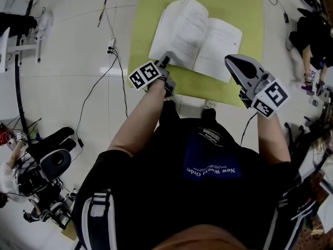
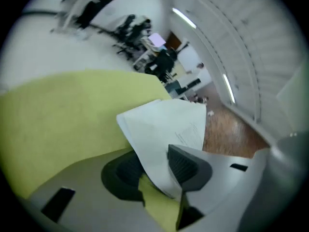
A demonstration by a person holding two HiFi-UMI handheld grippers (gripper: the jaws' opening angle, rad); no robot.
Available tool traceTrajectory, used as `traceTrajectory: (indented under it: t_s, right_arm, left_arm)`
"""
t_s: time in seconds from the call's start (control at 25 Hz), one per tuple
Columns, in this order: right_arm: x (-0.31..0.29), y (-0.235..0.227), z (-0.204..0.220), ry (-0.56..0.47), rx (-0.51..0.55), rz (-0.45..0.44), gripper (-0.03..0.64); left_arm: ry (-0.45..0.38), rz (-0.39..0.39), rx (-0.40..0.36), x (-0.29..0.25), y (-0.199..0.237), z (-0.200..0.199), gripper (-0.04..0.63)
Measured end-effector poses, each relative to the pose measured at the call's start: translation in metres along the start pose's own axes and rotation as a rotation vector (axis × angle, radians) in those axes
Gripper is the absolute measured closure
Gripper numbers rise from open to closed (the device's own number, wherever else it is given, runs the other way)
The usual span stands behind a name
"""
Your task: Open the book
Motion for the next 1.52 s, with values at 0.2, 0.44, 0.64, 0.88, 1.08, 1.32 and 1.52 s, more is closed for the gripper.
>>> traceTrajectory:
  t_s: [0.2, 0.44, 0.64, 0.88, 1.08, 1.32, 1.52]
  right_arm:
    - [0.0, 0.003, -0.004, 0.001, 0.01, -0.013, 0.629]
    - [0.018, 0.002, -0.01, -0.004, 0.014, 0.004, 0.629]
    - [0.031, -0.005, -0.008, -0.013, 0.007, 0.02, 0.629]
    - [0.036, -0.006, -0.008, -0.03, 0.007, 0.029, 0.629]
    - [0.056, -0.005, -0.036, -0.081, 0.03, 0.047, 0.629]
    - [0.098, 0.01, -0.068, -0.133, 0.021, 0.11, 0.629]
    - [0.131, 0.007, -0.095, -0.183, 0.059, 0.171, 0.629]
  left_arm:
    - [0.137, -0.134, -0.532, -0.002, -0.012, -0.002, 0.431]
    - [-0.005, -0.027, 0.074, 0.012, 0.0, -0.003, 0.431]
    - [-0.1, 0.026, 0.34, 0.035, 0.003, 0.014, 0.431]
    - [-0.047, 0.063, 0.078, 0.077, -0.031, 0.017, 0.431]
    - [-0.063, 0.36, -0.358, 0.093, -0.144, -0.022, 0.431]
    - [-0.059, 0.632, -0.7, 0.126, -0.275, -0.043, 0.433]
    - [-0.098, 0.776, -0.829, 0.151, -0.34, -0.054, 0.442]
Point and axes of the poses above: the fingertips, and each gripper's own axes: x backward along the fingers, y to its left, z out of its underside, the point moved 3 cm from there along x, backward along the fingers, and after that the axes turned 9 degrees about z, right-handed, at the moved point
